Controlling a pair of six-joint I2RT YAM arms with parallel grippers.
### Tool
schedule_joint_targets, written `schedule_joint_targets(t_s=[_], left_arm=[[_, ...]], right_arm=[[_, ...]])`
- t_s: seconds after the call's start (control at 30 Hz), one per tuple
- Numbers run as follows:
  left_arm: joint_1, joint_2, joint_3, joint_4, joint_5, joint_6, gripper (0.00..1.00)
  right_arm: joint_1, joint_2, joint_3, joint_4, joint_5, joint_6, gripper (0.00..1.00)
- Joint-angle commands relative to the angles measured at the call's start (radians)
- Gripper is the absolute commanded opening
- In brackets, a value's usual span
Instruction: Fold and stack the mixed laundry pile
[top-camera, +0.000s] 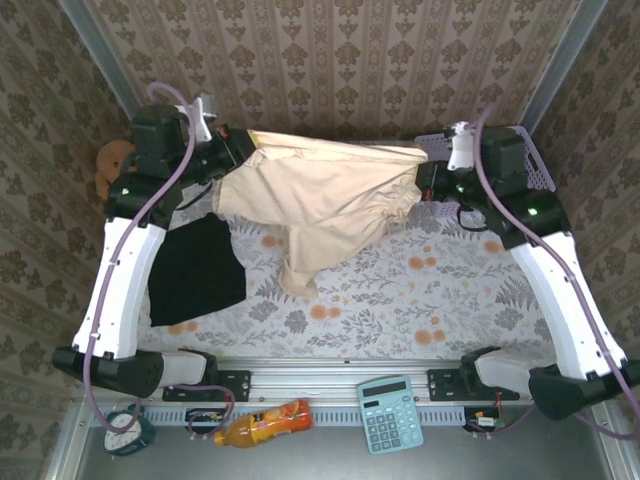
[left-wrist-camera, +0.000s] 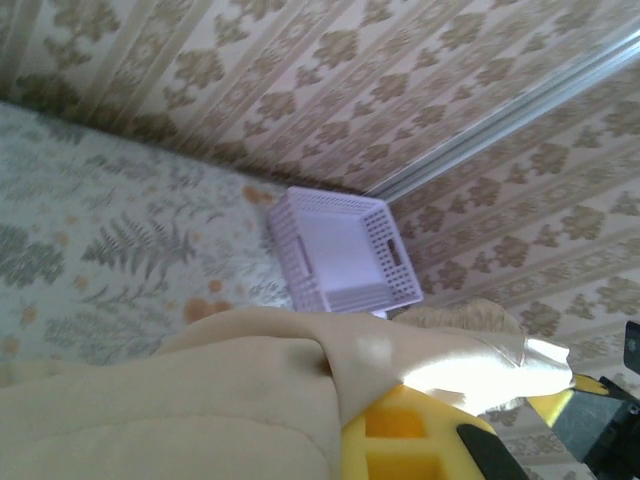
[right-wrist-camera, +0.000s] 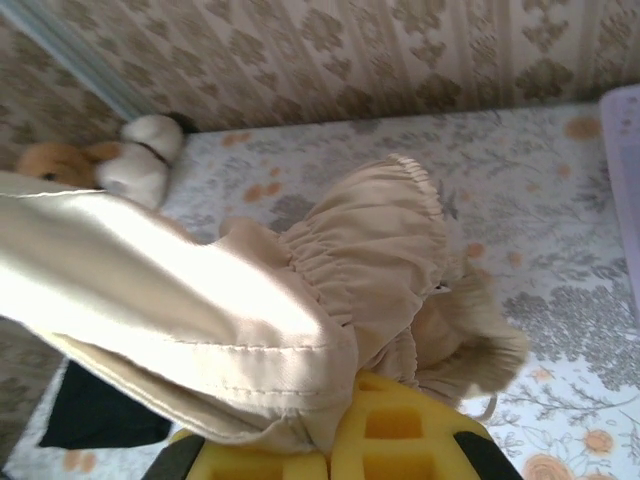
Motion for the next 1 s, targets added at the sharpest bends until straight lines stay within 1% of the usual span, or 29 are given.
schedule_joint_targets(t_s=[0.0, 0.07, 0.2, 0.3, 0.4, 0.43, 0.5, 0.57, 0.6, 0.67, 0.73, 0.77, 0.8, 0.83, 0.87, 0.9, 0.93, 0.97], left_arm=[[0.018, -0.065, 0.097, -0.017, -0.018, 0.060, 0.01], [0.017, -0.074, 0.157, -0.032, -0.023, 0.075, 0.00], [0.018, -0.072, 0.240, -0.009, -0.049, 0.076, 0.00], [0.017, -0.037, 0.327, -0.003, -0.069, 0.084, 0.00], [0.018, 0.018, 0.420, -0.002, -0.066, 0.088, 0.00], [0.018, 0.038, 0.443, -0.001, -0.070, 0.092, 0.00], [0.026, 0.080, 0.460, -0.005, -0.083, 0.092, 0.00], [0.054, 0.152, 0.461, 0.017, -0.065, 0.067, 0.00], [0.076, 0.195, 0.461, 0.029, -0.056, 0.055, 0.00], [0.110, 0.317, 0.459, 0.054, -0.018, 0.029, 0.00], [0.129, 0.442, 0.463, 0.065, -0.006, 0.028, 0.00], [0.130, 0.514, 0.462, 0.073, -0.014, 0.040, 0.00], [0.134, 0.578, 0.468, 0.076, -0.022, 0.046, 0.24], [0.137, 0.656, 0.491, 0.058, -0.036, 0.042, 0.71], [0.141, 0.732, 0.528, 0.038, -0.049, 0.044, 0.99], [0.142, 0.795, 0.570, 0.000, -0.076, 0.050, 1.00], [0.142, 0.857, 0.623, -0.040, -0.101, 0.059, 1.00], [0.143, 0.906, 0.658, -0.071, -0.115, 0.070, 1.00]], right_arm=[[-0.005, -0.106, 0.092, -0.111, -0.076, 0.009, 0.00], [-0.004, -0.141, 0.139, -0.134, -0.095, 0.010, 0.01], [-0.005, -0.155, 0.214, -0.127, -0.075, 0.025, 0.00], [-0.006, -0.138, 0.238, -0.057, -0.075, 0.054, 0.00], [-0.018, -0.093, 0.252, 0.018, -0.088, 0.071, 0.00], [-0.030, -0.068, 0.257, 0.030, -0.077, 0.076, 0.00], [-0.092, -0.008, 0.248, 0.046, -0.080, 0.105, 0.00], [-0.186, 0.075, 0.198, 0.102, -0.131, 0.169, 0.00], [-0.213, 0.113, 0.171, 0.134, -0.139, 0.186, 0.00], [-0.242, 0.217, 0.121, 0.207, -0.116, 0.199, 0.00], [-0.244, 0.320, 0.095, 0.283, -0.064, 0.198, 0.00], [-0.248, 0.378, 0.073, 0.339, -0.057, 0.214, 0.07], [-0.252, 0.426, 0.060, 0.388, -0.072, 0.237, 0.31], [-0.255, 0.489, 0.055, 0.440, -0.100, 0.259, 0.60], [-0.258, 0.550, 0.064, 0.468, -0.116, 0.274, 0.79], [-0.261, 0.597, 0.085, 0.465, -0.122, 0.280, 0.96], [-0.264, 0.648, 0.119, 0.438, -0.126, 0.276, 1.00], [-0.264, 0.683, 0.147, 0.404, -0.125, 0.261, 1.00]])
